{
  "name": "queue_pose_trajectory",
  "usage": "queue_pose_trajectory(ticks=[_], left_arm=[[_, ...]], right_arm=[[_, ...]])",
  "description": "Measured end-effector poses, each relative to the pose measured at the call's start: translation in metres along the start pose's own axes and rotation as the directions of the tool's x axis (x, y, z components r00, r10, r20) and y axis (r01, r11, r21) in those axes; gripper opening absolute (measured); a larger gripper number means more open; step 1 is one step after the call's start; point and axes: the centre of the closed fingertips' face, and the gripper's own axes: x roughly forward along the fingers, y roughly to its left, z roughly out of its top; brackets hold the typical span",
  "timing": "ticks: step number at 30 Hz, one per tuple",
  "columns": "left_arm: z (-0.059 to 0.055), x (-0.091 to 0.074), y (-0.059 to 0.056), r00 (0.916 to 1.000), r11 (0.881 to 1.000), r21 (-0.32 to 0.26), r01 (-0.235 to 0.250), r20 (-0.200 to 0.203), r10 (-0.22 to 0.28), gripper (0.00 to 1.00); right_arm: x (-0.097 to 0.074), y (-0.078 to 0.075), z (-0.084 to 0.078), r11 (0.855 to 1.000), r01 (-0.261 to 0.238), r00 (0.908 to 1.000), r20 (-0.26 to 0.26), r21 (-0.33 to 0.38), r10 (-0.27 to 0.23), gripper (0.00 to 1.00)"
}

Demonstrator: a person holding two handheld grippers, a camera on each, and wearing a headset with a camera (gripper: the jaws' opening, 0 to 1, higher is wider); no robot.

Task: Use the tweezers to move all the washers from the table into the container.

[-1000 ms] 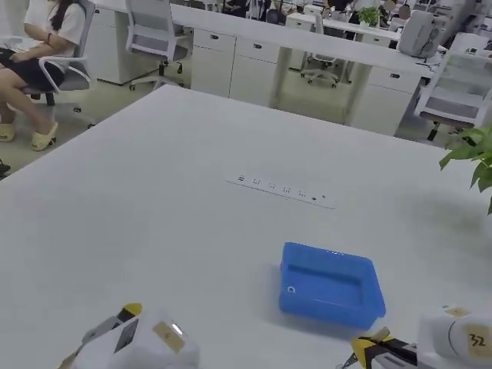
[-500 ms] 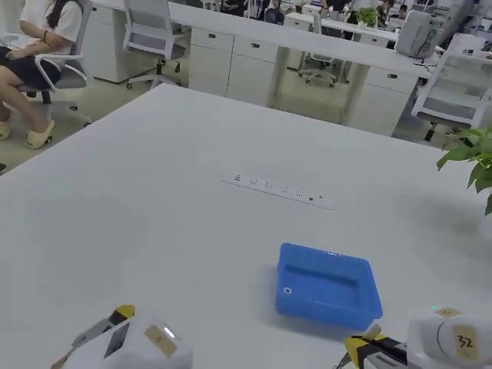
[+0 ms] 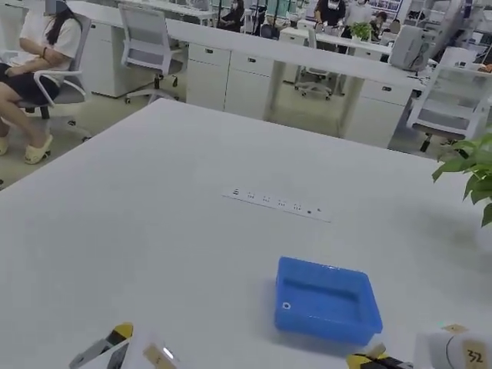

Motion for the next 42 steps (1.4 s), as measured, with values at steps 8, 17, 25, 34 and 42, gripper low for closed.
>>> queue_pose_trajectory(ticks=[8, 17, 25, 34, 42], left_arm=[[-0.001, 0.0, 0.0, 1.0, 1.0, 0.004, 0.0, -0.005, 0.0, 0.87], [0.001, 0.0, 0.0, 1.0, 1.0, 0.001, -0.002, 0.004, 0.002, 0.86], [0.003, -0.002, 0.001, 0.9998, 1.0, -0.004, -0.004, 0.02, 0.004, 0.86], [0.004, -0.003, 0.004, 0.9994, 1.0, -0.019, -0.018, 0.029, 0.018, 0.86], [0.004, -0.003, 0.005, 0.9994, 1.0, -0.017, -0.019, 0.03, 0.02, 0.86]], right_arm=[[-0.002, -0.003, 0.004, 1.0, -0.002, 1.0, 0.003, -0.01, 0.002, 0.0], [-0.014, -0.001, 0.022, 1.0, -0.003, 0.9991, 0.043, -0.013, 0.003, 0.0], [-0.024, 0.0, 0.035, 1.0, -0.003, 0.9979, 0.064, -0.03, 0.005, 0.0], [-0.016, 0.002, 0.018, 0.998, -0.006, 0.9998, 0.017, -0.062, 0.007, 0.02], [-0.008, 0.005, 0.008, 0.999, -0.021, 0.9998, -0.007, -0.03, 0.021, 0.02]])
